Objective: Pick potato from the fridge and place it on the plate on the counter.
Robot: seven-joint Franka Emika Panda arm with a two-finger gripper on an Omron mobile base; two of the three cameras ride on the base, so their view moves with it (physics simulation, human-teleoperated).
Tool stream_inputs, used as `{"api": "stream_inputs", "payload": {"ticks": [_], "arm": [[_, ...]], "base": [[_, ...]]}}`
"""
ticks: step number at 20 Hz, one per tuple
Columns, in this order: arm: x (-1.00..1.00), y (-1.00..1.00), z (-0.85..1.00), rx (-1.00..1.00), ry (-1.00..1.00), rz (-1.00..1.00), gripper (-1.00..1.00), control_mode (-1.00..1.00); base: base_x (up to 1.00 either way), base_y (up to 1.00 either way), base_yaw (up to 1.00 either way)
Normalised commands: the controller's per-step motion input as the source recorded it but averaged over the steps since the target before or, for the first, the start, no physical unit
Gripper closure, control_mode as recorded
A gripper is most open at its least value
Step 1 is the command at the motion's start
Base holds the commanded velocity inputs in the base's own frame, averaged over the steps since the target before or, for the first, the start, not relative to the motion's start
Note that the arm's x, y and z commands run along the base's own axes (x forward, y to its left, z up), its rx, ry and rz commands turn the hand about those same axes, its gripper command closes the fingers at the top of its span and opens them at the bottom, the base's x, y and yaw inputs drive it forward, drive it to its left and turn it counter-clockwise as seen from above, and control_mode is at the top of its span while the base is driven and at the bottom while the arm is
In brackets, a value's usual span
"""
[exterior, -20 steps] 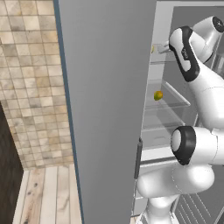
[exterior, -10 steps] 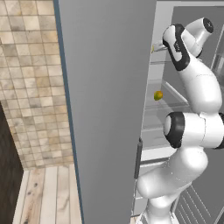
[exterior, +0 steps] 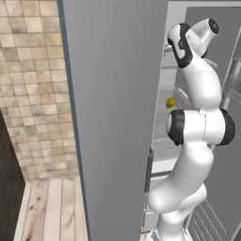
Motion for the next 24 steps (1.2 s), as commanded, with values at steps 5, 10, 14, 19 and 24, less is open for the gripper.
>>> {"api": "stream_inputs", "payload": {"ticks": [5,10,14,19,24], "arm": [[0.43,-0.01,-0.05,0.02,0.00,0.03,-1.00,-1.00],[0.38,-0.01,-0.11,0.01,0.00,0.02,-1.00,-1.00],[0.35,0.00,-0.13,0.00,0.00,0.01,-1.00,-1.00],[0.19,0.00,-0.04,0.00,0.00,0.01,-1.00,-1.00],[0.01,0.00,0.00,0.00,0.01,0.00,-1.00,-1.00]], "base": [[0.00,0.00,0.00],[0.00,0.00,0.00],[0.00,0.00,0.00],[0.00,0.00,0.00],[0.00,0.00,0.00]]}}
